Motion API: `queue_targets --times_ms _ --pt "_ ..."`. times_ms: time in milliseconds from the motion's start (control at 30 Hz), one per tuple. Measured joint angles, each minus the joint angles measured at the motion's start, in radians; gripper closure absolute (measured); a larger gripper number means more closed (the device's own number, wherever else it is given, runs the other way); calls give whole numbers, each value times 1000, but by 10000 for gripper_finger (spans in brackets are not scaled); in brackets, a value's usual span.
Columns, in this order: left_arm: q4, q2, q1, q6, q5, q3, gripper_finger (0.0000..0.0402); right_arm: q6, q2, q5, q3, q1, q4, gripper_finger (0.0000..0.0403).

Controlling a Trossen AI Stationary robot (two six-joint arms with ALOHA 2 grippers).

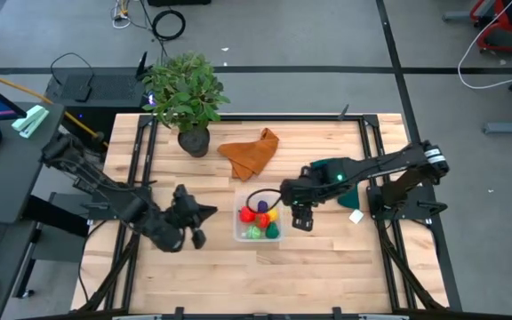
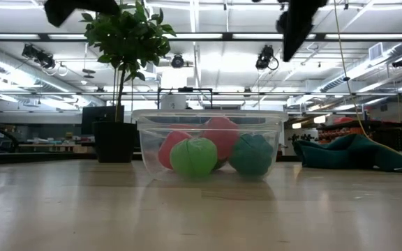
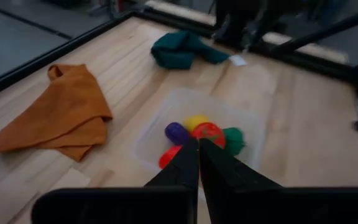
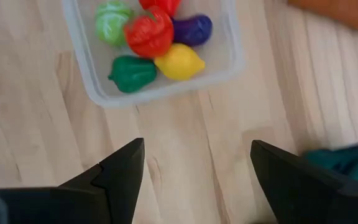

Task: Pick and placing Produce into tupperware
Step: Return to Home Position

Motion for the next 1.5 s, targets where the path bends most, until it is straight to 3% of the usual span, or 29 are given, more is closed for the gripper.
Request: queue_targets --times_ms 133,333,500,633,767,1000,1167,1300,1500 --pt "-49 -92 -79 -54 -76 -29 395 79 -110 12 -139 20 61 147" --pt "9 -245 -187 -115 -203 -161 388 173 -305 12 -354 56 184 147" --pt "52 -352 -224 -78 -210 -259 391 247 -460 13 -458 79 221 147" --pt "87 -448 -234 -60 -210 -347 396 326 -565 73 -519 78 215 147" --pt "245 -554 -233 88 -188 -451 395 388 -637 150 -561 78 211 147" --pt "671 -736 -178 405 -24 -666 395 449 -656 176 -575 76 198 147" --pt "929 -796 -78 679 116 -756 398 482 -643 176 -575 76 197 147" --pt "905 -814 45 705 258 -760 396 512 -635 176 -575 76 198 147" --pt "799 -812 284 617 534 -760 398 541 -627 178 -575 76 199 147"
